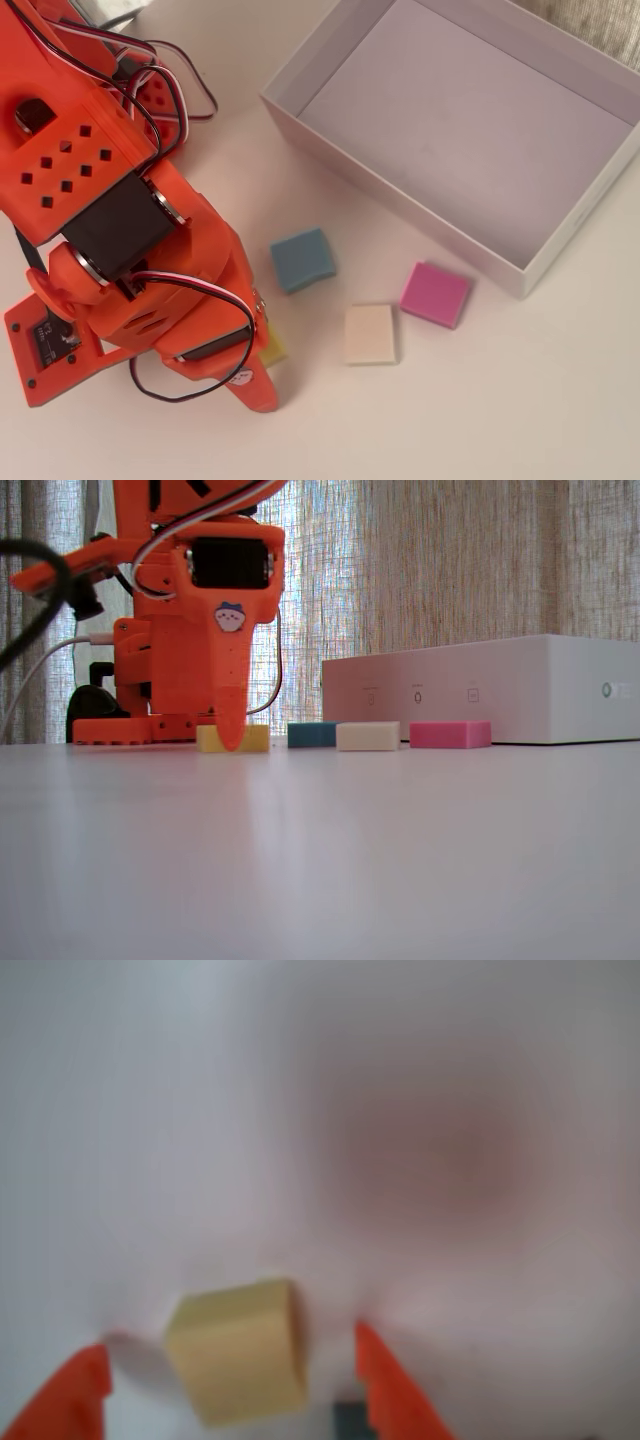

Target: Grasp the yellow cuboid and put it in the bin.

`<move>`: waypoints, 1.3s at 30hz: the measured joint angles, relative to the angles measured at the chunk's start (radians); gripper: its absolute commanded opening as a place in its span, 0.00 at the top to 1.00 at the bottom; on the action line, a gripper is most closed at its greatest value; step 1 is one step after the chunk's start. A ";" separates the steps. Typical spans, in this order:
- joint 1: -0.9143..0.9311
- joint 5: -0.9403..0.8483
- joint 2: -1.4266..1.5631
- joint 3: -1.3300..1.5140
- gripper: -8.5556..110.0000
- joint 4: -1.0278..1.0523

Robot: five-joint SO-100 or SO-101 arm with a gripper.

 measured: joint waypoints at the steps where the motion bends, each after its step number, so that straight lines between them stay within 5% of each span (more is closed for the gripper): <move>1: 0.000 0.000 -0.005 0.000 0.68 -0.003; 19: -0.006 -0.015 -0.017 -0.002 1.00 -0.069; 29: 0.003 -0.144 0.014 -0.043 1.00 -0.074; 39: -0.072 -0.453 0.422 -0.181 1.00 -0.244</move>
